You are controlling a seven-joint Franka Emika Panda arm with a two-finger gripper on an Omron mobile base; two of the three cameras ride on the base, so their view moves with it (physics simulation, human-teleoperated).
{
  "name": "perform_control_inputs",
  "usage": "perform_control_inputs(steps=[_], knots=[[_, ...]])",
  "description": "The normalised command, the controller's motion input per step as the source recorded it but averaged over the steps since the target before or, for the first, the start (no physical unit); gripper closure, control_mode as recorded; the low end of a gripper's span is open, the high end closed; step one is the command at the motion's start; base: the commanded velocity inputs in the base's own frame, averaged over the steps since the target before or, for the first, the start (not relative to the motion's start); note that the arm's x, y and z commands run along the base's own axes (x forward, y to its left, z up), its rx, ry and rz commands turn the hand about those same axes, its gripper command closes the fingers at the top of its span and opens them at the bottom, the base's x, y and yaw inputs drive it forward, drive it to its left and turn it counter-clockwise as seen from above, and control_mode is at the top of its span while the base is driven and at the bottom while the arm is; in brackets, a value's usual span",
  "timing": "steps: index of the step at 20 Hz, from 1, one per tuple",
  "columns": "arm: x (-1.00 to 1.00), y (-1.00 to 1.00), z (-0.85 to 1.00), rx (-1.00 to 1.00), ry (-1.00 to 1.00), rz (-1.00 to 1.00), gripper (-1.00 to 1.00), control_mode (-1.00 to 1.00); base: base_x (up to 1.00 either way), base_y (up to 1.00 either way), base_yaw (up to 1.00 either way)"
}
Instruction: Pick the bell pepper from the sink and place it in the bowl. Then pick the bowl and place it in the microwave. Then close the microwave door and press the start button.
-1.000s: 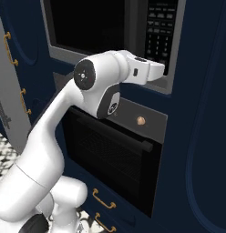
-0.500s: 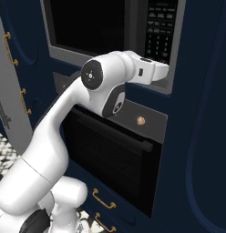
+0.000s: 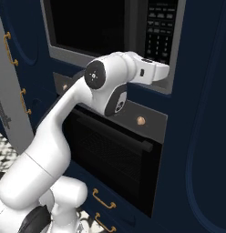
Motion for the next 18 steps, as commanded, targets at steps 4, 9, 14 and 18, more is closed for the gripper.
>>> perform_control_inputs(steps=[4, 9, 14, 18], knots=[[0.2, -0.08, -0.05, 0.0, 0.0, 0.01, 1.0, -1.0, 0.0, 0.0, 0.0], [0.41, -0.12, -0.11, 0.0, 0.0, 0.07, 1.0, -1.0, 0.0, 0.0, 0.0], [0.47, -0.26, -0.11, 0.0, 0.0, 0.19, 1.0, -1.0, 0.0, 0.0, 0.0], [0.51, -0.32, -0.07, 0.01, 0.0, 0.21, 1.0, -1.0, 0.0, 0.0, 0.0]])
